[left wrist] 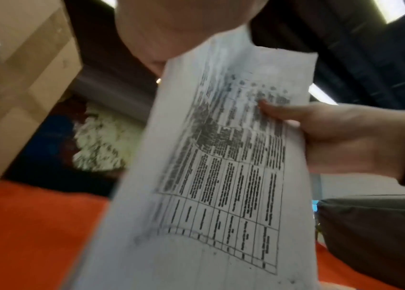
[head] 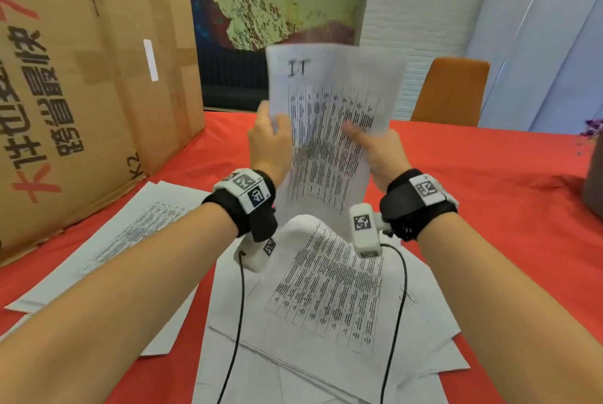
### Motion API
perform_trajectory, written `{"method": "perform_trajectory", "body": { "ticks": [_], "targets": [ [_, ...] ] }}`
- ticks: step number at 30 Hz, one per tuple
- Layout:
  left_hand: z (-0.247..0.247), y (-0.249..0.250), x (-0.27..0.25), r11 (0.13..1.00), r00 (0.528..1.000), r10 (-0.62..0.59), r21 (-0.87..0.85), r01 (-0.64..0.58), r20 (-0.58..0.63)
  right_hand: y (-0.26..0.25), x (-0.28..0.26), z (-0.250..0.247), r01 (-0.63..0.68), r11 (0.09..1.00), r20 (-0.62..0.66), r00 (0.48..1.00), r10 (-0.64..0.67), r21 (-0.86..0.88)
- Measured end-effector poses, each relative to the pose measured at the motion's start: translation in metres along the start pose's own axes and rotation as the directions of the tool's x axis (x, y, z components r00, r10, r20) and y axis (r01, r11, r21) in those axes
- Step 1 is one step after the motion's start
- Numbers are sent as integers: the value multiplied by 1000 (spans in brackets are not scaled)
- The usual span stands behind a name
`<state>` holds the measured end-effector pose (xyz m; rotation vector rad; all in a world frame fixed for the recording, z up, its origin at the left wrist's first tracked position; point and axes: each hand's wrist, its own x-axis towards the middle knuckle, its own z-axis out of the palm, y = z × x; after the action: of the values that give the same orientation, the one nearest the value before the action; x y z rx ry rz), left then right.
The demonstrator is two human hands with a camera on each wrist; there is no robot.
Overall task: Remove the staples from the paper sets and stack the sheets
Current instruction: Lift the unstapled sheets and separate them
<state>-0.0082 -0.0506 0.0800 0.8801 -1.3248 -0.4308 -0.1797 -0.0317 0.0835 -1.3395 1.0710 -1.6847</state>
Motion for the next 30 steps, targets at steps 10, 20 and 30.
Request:
{"method": "perform_trajectory", "body": {
  "ticks": [10,20,30],
  "targets": [
    [-16,-13,-2,997,997,72,-43,-71,25,12,5,-22,34,973,18,999,-31,-230],
    [-27,-2,45,865,890,429,213,-454,155,-49,33,-34,493,477,161,799,-579,-728],
    [-9,7,38,974,978,208,84,-209,17,-30,6,-12,155,957,90,986,-137,-244]
  ]
}}
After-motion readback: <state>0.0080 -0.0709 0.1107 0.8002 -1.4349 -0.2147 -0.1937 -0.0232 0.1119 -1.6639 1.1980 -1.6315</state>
